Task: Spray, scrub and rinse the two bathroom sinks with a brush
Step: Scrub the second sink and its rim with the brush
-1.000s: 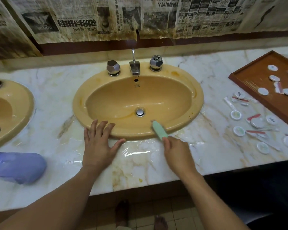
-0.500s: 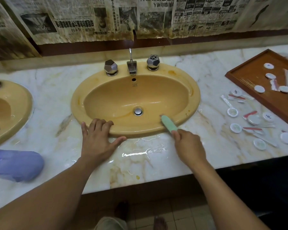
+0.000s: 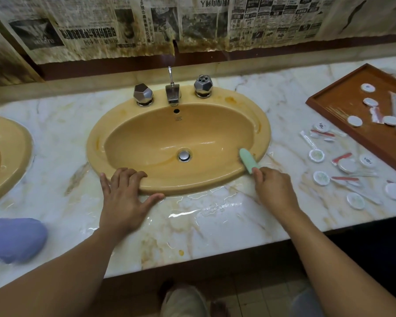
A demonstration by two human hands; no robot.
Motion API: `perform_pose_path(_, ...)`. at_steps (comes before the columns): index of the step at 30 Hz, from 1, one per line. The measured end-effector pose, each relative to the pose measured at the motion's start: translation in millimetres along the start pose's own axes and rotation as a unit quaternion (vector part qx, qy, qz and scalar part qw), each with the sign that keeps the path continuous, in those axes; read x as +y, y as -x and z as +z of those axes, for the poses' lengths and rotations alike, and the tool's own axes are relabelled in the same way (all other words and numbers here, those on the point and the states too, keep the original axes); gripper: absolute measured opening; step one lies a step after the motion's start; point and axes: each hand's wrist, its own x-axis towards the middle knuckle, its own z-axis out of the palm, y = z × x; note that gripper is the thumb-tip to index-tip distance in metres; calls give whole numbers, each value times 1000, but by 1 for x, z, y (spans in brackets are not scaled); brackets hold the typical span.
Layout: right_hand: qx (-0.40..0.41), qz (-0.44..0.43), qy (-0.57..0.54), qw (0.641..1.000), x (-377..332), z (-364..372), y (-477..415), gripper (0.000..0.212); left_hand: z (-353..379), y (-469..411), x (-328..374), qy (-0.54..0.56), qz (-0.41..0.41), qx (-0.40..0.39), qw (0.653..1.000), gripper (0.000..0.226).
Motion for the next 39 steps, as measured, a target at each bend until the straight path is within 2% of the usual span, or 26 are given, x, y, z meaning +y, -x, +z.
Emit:
perform_pose_path(3,18,46,-3,999,12,-11,-24,46,0,0,-1,-4,3,-5,1000,73)
perform_pose_path(6,14,54,-10,998,9,-9,-25,46,0,-1,0,-7,4,-9,1000,74)
perform_pose_path(11,-10,-44,6,999,2,16,27,44,-1,-1,-1,-7,5,-7,1000,73)
perform_pose_path(13,-24,-57,17,998,-3,19,34,44,-1,-1,-1,-4,5,-5,1000,74)
perform_pose_path(21,6,32,52,998,21,-27,-72,42,0,-2,-1,-1,6,3,1000,74)
perform_pose_path(24,-18,41,62,997,16,-34,-88,41,-1,-2,0,-6,6,7,1000,74)
perform_pose_path(29,-81,15,99,992,15,-33,-47,42,-1,-3,-2,-13,0,-2,1000,75)
perform_pose_path(34,-15,53,56,997,19,-32,-92,39,-2,-5,-1,-19,0,1,1000,75)
perform_pose_path(37,-6,60,38,997,18,-38,-114,43,-3,-5,-1,-19,-3,-3,1000,76)
perform_pose_path(39,-9,55,39,998,20,-36,-97,43,-3,-5,-1,-20,-4,-5,1000,76)
